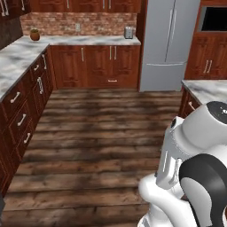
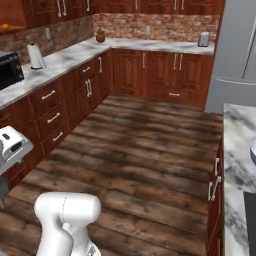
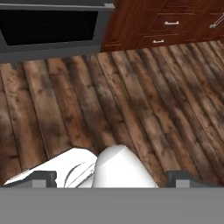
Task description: Pick the tangerines from the cabinet and place them in one bowl. Pick the lime from the sink and place it in the other bowl.
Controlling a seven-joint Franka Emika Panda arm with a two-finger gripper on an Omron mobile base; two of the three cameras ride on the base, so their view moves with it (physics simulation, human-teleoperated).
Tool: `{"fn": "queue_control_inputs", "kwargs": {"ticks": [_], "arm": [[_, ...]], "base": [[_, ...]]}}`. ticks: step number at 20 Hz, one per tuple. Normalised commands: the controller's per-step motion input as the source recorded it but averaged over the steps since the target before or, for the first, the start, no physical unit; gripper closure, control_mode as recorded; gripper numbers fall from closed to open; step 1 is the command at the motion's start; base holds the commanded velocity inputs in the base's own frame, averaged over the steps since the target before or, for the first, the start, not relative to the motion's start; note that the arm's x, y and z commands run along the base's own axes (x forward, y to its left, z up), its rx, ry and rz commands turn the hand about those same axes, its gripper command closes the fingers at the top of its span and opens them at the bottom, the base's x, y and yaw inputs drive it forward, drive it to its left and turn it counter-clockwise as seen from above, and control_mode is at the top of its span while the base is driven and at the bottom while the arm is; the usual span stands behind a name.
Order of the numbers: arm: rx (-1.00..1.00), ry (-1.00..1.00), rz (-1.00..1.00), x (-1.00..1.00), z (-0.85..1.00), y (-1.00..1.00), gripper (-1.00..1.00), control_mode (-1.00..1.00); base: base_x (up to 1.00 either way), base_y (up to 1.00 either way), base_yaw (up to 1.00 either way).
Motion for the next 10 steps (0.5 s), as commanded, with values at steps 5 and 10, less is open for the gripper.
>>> {"fn": "queue_control_inputs", "kwargs": {"ticks": [5,10], "arm": [[0.0,0.0,0.0,0.0,0.0,0.0,-1.0,1.0],[0.0,0.0,0.0,0.0,0.0,0.0,-1.0,1.0]], "base": [[1.0,0.02,-0.06],[1.0,0.2,-0.03]]}}
